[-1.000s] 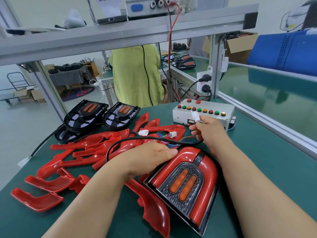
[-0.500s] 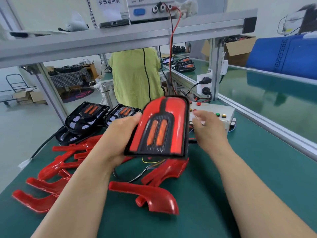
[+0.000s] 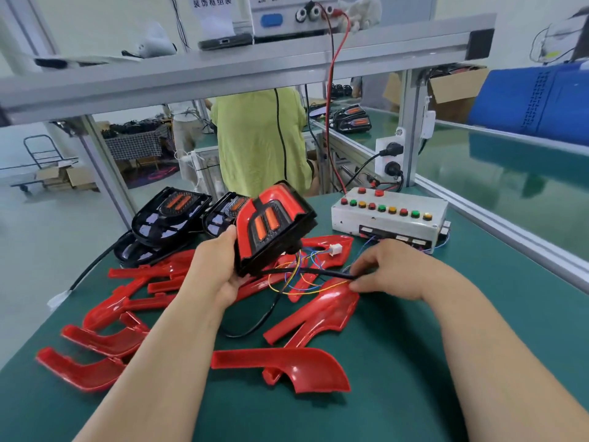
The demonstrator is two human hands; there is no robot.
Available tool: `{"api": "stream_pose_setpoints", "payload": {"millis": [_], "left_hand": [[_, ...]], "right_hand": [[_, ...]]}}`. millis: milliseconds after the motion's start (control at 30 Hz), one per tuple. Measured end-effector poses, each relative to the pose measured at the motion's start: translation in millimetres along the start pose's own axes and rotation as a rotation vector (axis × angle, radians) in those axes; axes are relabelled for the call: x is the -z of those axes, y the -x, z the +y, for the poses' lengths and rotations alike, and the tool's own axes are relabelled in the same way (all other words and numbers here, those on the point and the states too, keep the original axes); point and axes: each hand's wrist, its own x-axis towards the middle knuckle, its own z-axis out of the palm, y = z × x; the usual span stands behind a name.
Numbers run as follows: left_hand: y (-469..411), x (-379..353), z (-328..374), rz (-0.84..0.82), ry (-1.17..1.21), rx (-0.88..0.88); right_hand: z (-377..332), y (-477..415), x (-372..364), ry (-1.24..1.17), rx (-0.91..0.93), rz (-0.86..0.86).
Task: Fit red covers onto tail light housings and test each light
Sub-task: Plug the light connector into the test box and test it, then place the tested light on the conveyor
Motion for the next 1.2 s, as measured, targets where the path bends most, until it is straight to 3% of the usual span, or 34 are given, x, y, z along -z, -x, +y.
{"api": "stream_pose_setpoints", "payload": {"millis": [67,167,300,433,533,700,800,967,1200], "left_hand": [[-0.2,1.0,-0.4,-0.002,0.006,0.003],[3.5,-0.1,3.5,-0.045,0.014,-0.016],[13.7,-8.6,17.3,-0.106,0.020,-0.187],[26.6,-29.5,34.8,-0.095,-0.118,-0.457],[37.4,-56.3,48.7,-0.076,-0.100,-0.481],[47.4,-101.0,68.7,-0.074,-0.392,-0.703],[59.2,-136.4,71.6,-0.201,-0.318,-0.653],[88.7,-204.0,67.3,-0.485,-0.217,-0.484],[140.3,-276.1,31.7,-0.863,-0.507,-0.610]], "right_hand": [[0.7,0.1,1.8,-0.006,0.000,0.038],[-5.2,1.6,6.4,-0.130,0.041,0.263],[-32.1,4.2,15.2,-0.559,0.162,0.513],[-64.9,4.9,35.5,-1.150,0.194,0.511],[-76.9,13.4,58.9,-1.404,0.206,0.410],[-64.4,40.3,89.4,-1.317,0.304,0.377],[-46.4,55.0,105.4,-1.286,0.283,0.552],[3.1,78.5,133.2,-1.457,0.237,0.775],[96.6,101.6,174.3,-1.614,0.149,1.102]]}}
